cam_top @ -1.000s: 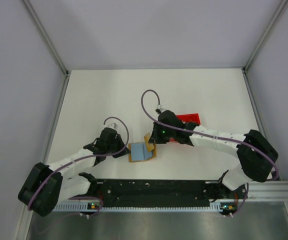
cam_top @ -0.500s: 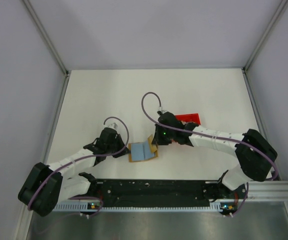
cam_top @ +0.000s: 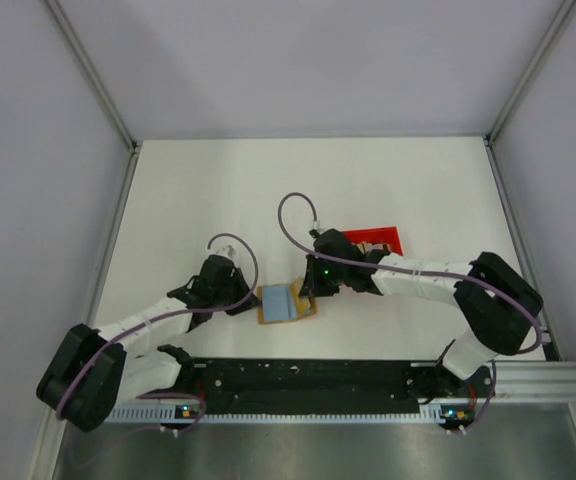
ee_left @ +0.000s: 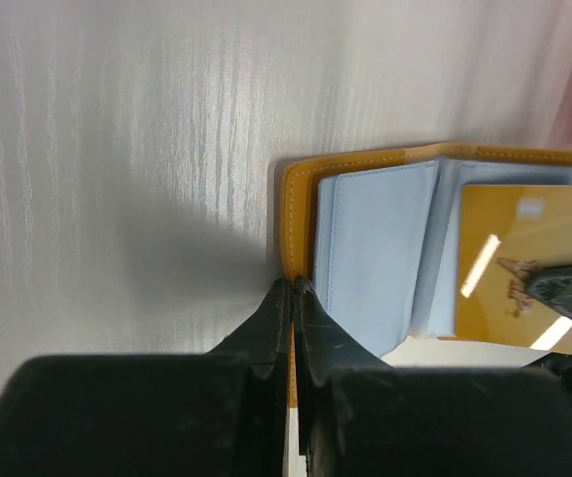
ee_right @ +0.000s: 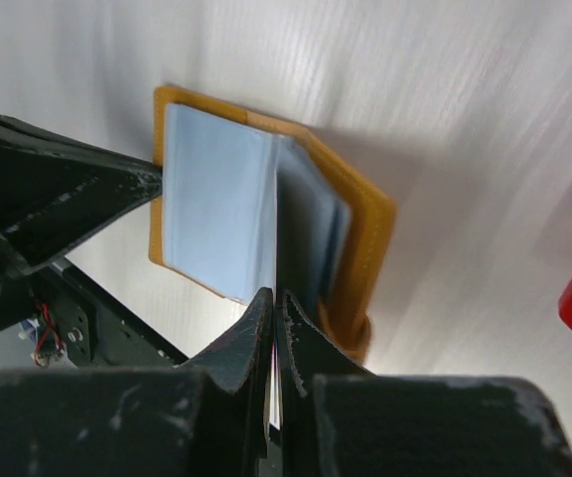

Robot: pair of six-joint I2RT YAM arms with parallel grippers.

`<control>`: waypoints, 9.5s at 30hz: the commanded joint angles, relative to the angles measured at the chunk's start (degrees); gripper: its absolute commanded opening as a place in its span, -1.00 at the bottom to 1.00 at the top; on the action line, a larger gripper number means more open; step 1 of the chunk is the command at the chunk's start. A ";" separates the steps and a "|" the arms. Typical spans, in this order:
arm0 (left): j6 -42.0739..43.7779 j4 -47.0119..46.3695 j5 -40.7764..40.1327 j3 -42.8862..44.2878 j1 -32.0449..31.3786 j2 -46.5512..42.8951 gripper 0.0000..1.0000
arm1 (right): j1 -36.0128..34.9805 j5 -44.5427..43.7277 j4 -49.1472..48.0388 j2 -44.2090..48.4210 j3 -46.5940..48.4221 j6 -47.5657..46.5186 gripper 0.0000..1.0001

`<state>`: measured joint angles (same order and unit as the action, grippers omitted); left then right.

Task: Put the credit cards into the card holder
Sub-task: Insert the credit card into the card holder, then pick up the credit card from the storage box.

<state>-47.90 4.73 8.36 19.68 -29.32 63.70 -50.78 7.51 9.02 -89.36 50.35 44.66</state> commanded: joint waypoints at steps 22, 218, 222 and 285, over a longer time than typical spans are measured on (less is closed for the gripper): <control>-1.41 -2.27 0.60 -1.49 -0.39 1.69 -1.00 | 3.76 5.77 -17.98 -9.08 -8.68 7.36 -1.00; 0.09 -1.04 2.10 3.96 -2.14 1.07 -1.00 | -3.36 -49.45 22.19 -3.01 19.61 -15.31 -1.00; 0.09 -1.13 2.19 3.96 -2.14 1.25 -1.00 | -3.18 -46.53 22.19 -3.54 19.79 -15.13 -1.00; 0.79 -1.04 2.80 5.63 -2.05 3.35 -1.00 | 17.56 -9.18 12.96 -5.21 9.86 -18.38 0.23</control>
<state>-47.86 5.19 10.28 23.27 -31.40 66.28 -33.58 1.10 23.53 -96.49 61.08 27.03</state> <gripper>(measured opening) 0.009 0.609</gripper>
